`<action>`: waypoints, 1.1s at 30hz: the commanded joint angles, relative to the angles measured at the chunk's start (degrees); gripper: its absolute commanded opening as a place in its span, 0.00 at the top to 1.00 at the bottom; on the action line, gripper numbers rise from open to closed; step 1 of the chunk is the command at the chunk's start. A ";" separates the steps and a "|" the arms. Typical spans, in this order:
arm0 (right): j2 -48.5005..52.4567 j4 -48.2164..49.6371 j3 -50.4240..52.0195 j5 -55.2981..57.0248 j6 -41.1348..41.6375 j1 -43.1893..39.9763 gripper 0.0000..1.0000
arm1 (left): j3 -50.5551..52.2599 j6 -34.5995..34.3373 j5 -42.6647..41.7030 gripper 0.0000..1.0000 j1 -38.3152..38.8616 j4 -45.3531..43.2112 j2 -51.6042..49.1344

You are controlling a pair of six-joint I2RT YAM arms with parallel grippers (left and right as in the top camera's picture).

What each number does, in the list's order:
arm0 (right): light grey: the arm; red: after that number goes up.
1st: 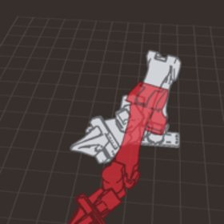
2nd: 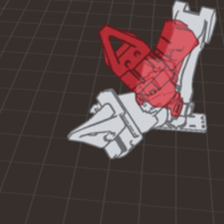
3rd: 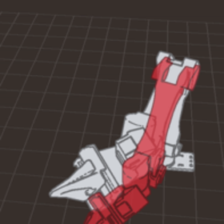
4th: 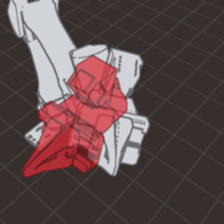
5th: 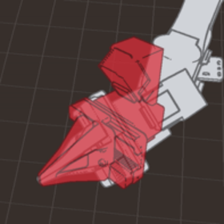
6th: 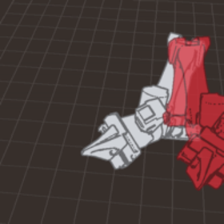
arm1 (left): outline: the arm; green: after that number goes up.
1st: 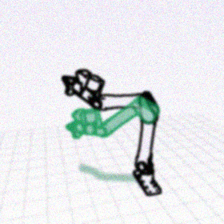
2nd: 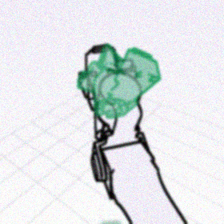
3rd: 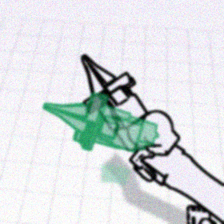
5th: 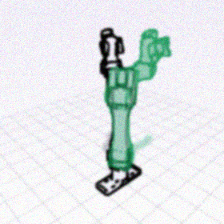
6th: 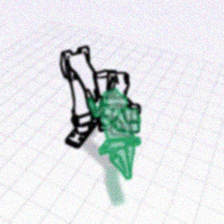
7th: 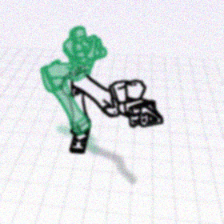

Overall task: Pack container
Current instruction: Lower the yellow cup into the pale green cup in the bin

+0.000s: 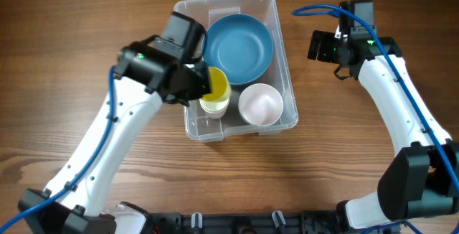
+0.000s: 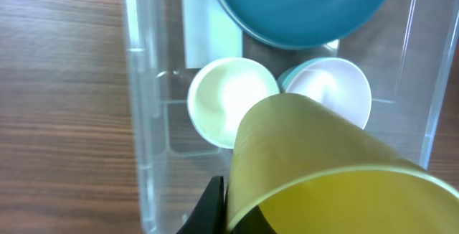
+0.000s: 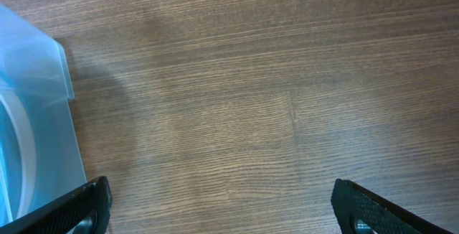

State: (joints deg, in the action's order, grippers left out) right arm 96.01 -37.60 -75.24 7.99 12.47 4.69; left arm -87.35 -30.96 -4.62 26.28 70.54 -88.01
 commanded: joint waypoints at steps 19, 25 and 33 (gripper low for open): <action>0.44 0.13 0.20 1.20 -0.42 -0.15 0.00 | 3.89 -5.99 8.79 0.93 2.05 -3.69 -1.42; 0.44 0.13 0.20 1.20 -0.44 -0.15 0.00 | 3.89 -5.97 8.74 0.67 2.05 -3.08 -1.42; 0.44 0.13 0.22 1.20 -0.42 -0.15 0.00 | 3.87 -5.27 9.05 0.30 0.35 -4.24 -1.33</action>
State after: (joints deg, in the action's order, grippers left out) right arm 96.01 -37.60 -75.24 8.01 12.47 4.69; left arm -83.88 -36.56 3.40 28.10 67.13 -89.43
